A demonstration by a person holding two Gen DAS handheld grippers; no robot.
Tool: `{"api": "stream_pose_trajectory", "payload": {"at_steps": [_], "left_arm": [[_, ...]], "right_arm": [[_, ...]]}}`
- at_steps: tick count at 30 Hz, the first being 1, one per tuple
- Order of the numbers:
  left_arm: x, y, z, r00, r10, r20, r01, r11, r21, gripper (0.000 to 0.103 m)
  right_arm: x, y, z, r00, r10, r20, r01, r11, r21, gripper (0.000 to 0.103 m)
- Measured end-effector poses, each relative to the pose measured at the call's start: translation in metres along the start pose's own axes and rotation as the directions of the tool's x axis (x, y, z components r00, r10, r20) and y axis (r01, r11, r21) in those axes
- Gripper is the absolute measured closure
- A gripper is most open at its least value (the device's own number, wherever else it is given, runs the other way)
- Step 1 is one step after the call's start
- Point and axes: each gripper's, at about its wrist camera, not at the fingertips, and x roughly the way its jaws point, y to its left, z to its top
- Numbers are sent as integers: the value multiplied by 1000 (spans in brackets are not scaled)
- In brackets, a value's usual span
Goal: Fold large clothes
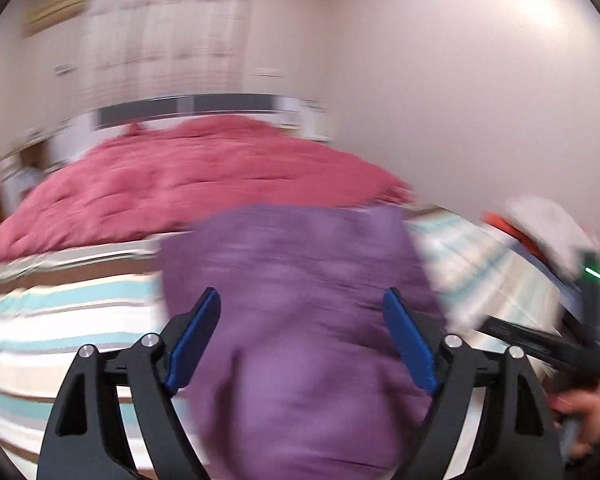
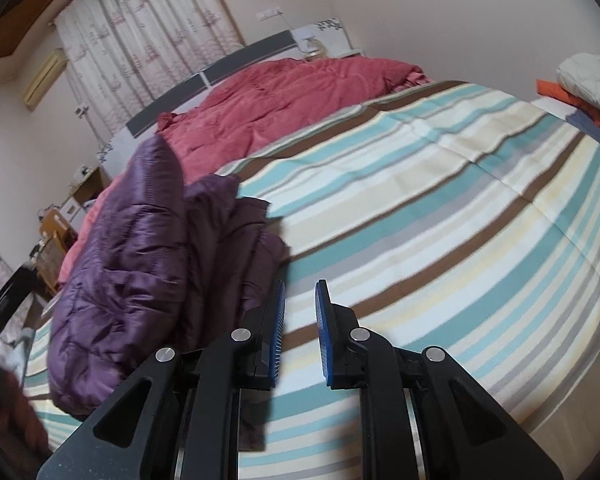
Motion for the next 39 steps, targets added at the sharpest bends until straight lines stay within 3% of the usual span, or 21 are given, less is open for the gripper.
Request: {"api": "stream_pose_trajectory", "payload": {"at_steps": [1, 2, 4, 6, 9, 13, 17, 22, 25, 32, 35, 39], "left_arm": [[10, 23, 2, 998, 57, -21, -58, 997, -41, 21], [19, 36, 1, 996, 82, -41, -85, 994, -64, 21], [38, 58, -2, 990, 105, -95, -114, 988, -101, 22], [50, 64, -8, 989, 64, -135, -79, 991, -109, 26], [61, 48, -19, 991, 16, -135, -25, 997, -67, 28], [61, 19, -26, 990, -2, -141, 6, 999, 34, 32], [63, 7, -22, 989, 1, -151, 10, 997, 74, 32], [63, -18, -28, 986, 40, -161, -10, 983, 185, 32], [64, -27, -33, 986, 59, -158, -27, 980, 197, 32], [56, -31, -30, 984, 67, -163, -35, 981, 193, 32], [50, -28, -18, 981, 59, -187, -25, 984, 179, 26], [46, -19, -1, 981, 40, -192, -25, 997, 79, 23]], "right_arm": [[-2, 6, 1, 1000, 9, 6, -9, 1000, -11, 49], [-4, 11, 3, 1000, 21, 19, -20, 1000, -20, 44], [-7, 23, 5, 998, 40, 43, -38, 998, -59, 44], [-5, 35, 10, 998, 47, 43, -43, 994, -96, 44], [4, 49, 16, 992, 123, 13, -121, 989, -85, 44], [24, 66, 22, 979, 195, -52, -198, 977, -74, 56], [33, 67, 20, 984, 159, -78, -163, 986, -46, 72], [51, 45, 1, 990, 60, -127, -65, 997, -33, 73], [68, 29, -11, 986, 79, -145, -78, 997, 17, 73], [54, 30, -5, 987, 87, -135, -84, 996, 32, 69], [26, 30, 4, 995, 80, -60, -79, 997, 18, 69], [-2, 47, 21, 997, 67, 38, -65, 996, -53, 69]]}}
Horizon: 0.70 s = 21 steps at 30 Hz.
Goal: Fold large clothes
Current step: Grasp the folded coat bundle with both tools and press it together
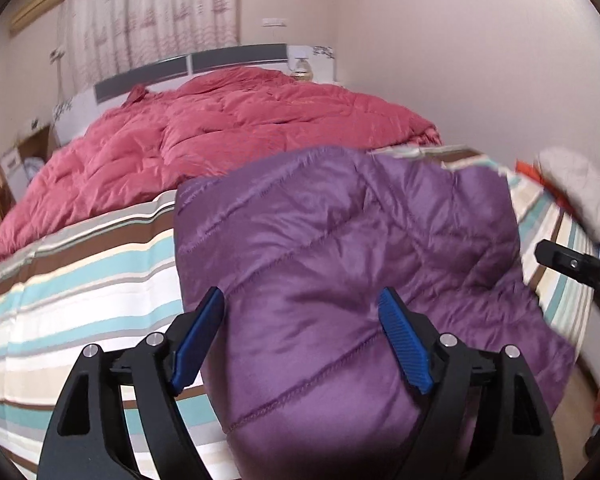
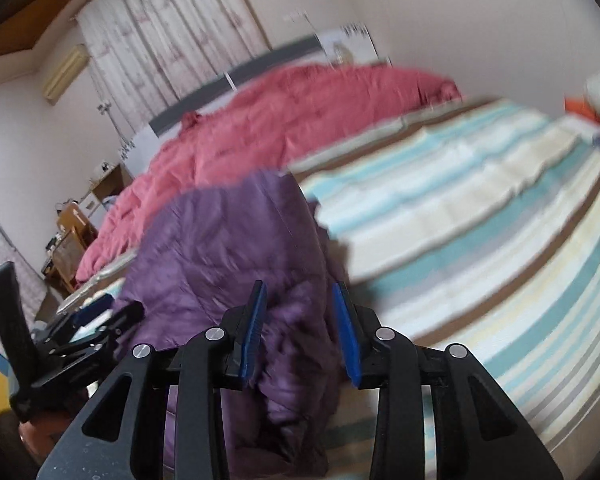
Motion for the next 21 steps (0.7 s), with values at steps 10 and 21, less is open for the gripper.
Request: {"api": "stream_pose_trajectory", "payload": {"at_steps": [10, 21], "left_arm": [[36, 4, 41, 988, 114, -107, -123, 989, -82, 18], [80, -14, 40, 972, 139, -190, -143, 990, -7, 14]], "right_arm": [[58, 72, 54, 999, -21, -35, 15, 985, -173, 69], [127, 37, 28, 984, -124, -125, 98, 975, -201, 69]]}}
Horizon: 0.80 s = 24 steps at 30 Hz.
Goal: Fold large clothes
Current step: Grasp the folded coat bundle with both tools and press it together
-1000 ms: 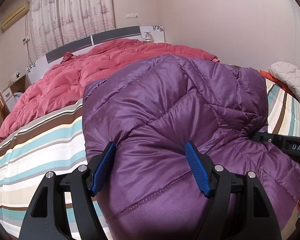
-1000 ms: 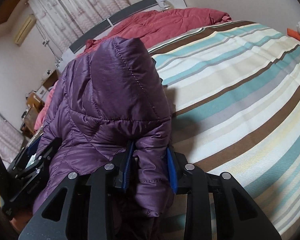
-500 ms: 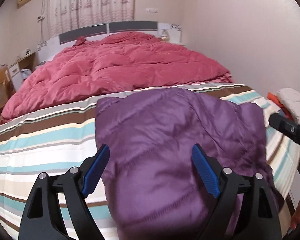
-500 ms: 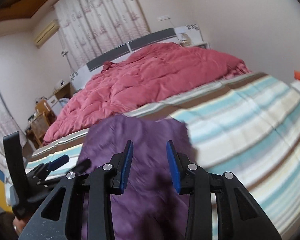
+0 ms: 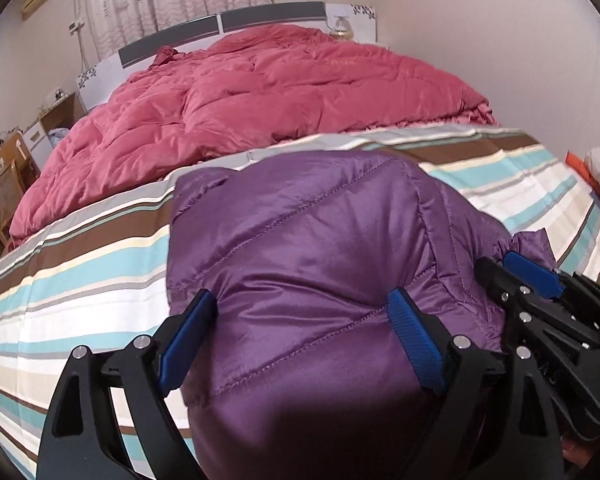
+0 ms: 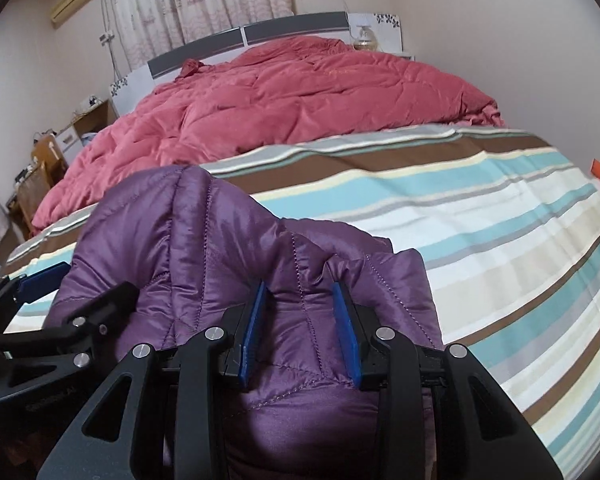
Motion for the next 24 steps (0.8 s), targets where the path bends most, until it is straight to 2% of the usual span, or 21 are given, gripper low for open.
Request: {"api": "stream_pose_trajectory", "payload": {"at_steps": [7, 16, 24], "left_arm": [[18, -6, -3, 1000, 2, -20, -2, 1000, -3, 12], [32, -7, -10, 1000, 2, -8, -2, 1000, -17, 11], [22, -7, -8, 1000, 1, -6, -1, 1000, -4, 10]], "right_arm": [[23, -12, -6, 998, 47, -40, -44, 997, 63, 69], [31, -6, -14, 1000, 17, -23, -16, 999, 49, 69], [25, -6, -9, 999, 28, -34, -27, 999, 37, 69]]}}
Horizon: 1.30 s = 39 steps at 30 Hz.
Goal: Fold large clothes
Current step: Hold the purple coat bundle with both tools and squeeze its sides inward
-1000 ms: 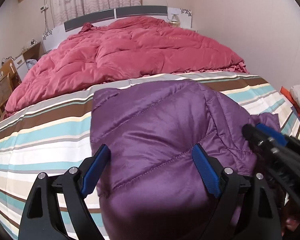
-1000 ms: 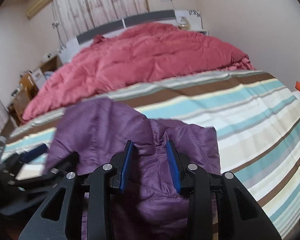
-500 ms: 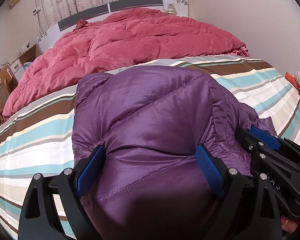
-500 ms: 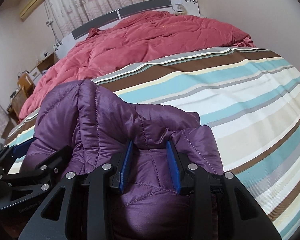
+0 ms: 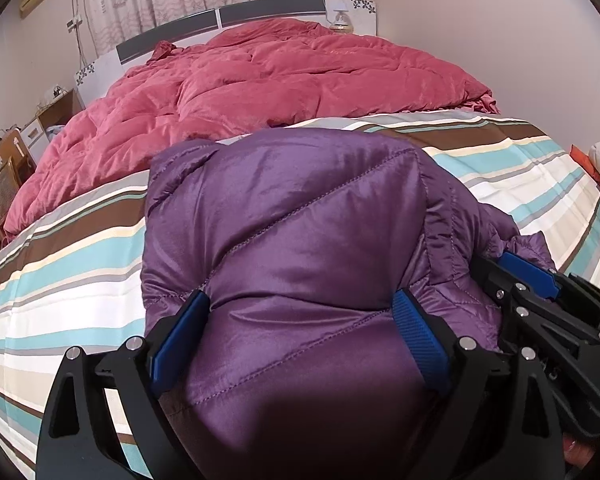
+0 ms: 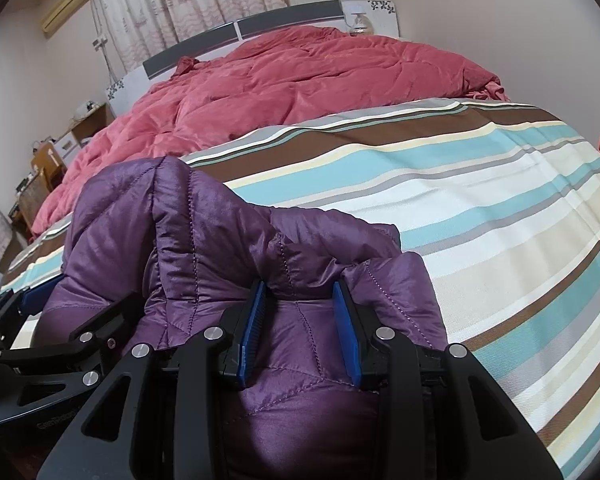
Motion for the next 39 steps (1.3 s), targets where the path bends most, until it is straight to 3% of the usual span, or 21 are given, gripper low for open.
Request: {"api": "stream_pose_trajectory", "payload": {"at_steps": [2, 6, 9, 13, 16, 18, 23, 27, 30, 39], "left_arm": [[-6, 3, 1, 1000, -6, 3, 6, 1000, -5, 9], [-8, 8, 1, 1000, -13, 9, 14, 1000, -21, 8], [-11, 9, 2, 1000, -14, 9, 14, 1000, -19, 8], [-13, 14, 3, 999, -33, 2, 33, 999, -41, 6], [-12, 19, 5, 999, -49, -8, 48, 997, -68, 5], [-12, 20, 9, 999, -47, -14, 46, 996, -78, 5], [-9, 33, 28, 999, 38, 16, -35, 992, -119, 5], [20, 31, 46, 996, 87, -28, -89, 994, -64, 4], [41, 29, 46, 994, 76, -75, -81, 995, -59, 4], [61, 30, 38, 995, 61, -82, -67, 995, -78, 4]], "right_arm": [[-11, 1, 8, 1000, 13, -13, -13, 1000, 1, 69], [-45, 7, 34, 993, 78, 85, -80, 996, 25, 69], [-33, 21, 49, 994, 86, 68, -84, 996, -37, 69], [9, 16, 40, 998, 68, -19, -68, 997, -27, 69], [24, 10, 33, 997, 70, -21, -71, 997, -23, 69], [28, 9, 29, 997, 69, -26, -69, 997, -25, 69], [24, 1, 24, 995, 98, -5, -98, 995, 16, 69], [24, 3, 24, 996, 89, -3, -89, 996, 9, 69], [27, 3, 24, 997, 72, -8, -72, 997, 10, 69], [36, 10, 22, 1000, 30, -10, -30, 999, -16, 69]]}}
